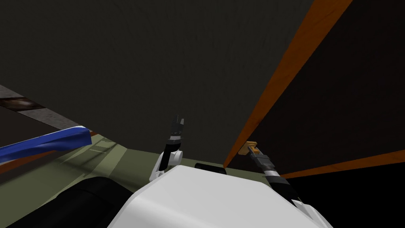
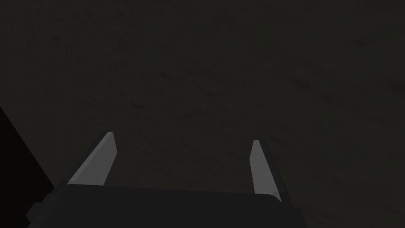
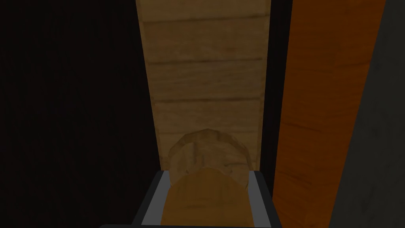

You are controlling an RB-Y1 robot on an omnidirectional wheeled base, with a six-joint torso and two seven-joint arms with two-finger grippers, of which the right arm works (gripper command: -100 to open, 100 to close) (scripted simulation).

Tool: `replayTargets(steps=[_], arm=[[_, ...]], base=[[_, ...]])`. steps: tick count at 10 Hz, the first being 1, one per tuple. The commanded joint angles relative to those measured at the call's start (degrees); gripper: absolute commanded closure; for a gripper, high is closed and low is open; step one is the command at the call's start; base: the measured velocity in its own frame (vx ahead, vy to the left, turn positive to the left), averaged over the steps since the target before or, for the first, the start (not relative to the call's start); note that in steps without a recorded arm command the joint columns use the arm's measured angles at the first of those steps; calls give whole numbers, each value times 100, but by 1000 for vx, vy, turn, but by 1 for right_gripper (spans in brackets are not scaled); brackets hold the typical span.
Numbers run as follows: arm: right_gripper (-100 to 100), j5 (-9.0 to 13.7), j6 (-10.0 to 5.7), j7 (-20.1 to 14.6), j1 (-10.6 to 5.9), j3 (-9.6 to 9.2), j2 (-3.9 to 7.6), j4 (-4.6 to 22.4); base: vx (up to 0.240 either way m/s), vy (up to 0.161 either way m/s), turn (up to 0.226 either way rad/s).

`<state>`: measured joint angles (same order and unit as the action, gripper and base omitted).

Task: Pull the door open

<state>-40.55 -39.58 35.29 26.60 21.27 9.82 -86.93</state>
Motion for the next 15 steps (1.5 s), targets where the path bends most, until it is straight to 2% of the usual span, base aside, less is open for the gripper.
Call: replayTargets(steps=[1,3,4,6,7,9,10,11,15], arm=[[100,-7,-15,-3,9,-28,-14,8],[100,-7,-15,-3,9,-28,-14,8],[100,-216,168,233,-50,-58,26,38],[100,-360,281,390,-86,-94,43,59],[100,-536,419,582,-130,-139,64,85],[100,-744,581,808,-182,-192,89,116],[100,-744,581,808,-182,-192,89,116],[100,-977,764,1063,-241,-252,116,151],[100,-1519,1189,1654,-377,-390,181,231]], base=[[-10,-1,3],[0,0,0],[-64,-19,92],[-85,-50,92],[-84,-46,104],[-97,-44,85],[-43,-19,41],[-69,-29,126],[-97,-43,118]])
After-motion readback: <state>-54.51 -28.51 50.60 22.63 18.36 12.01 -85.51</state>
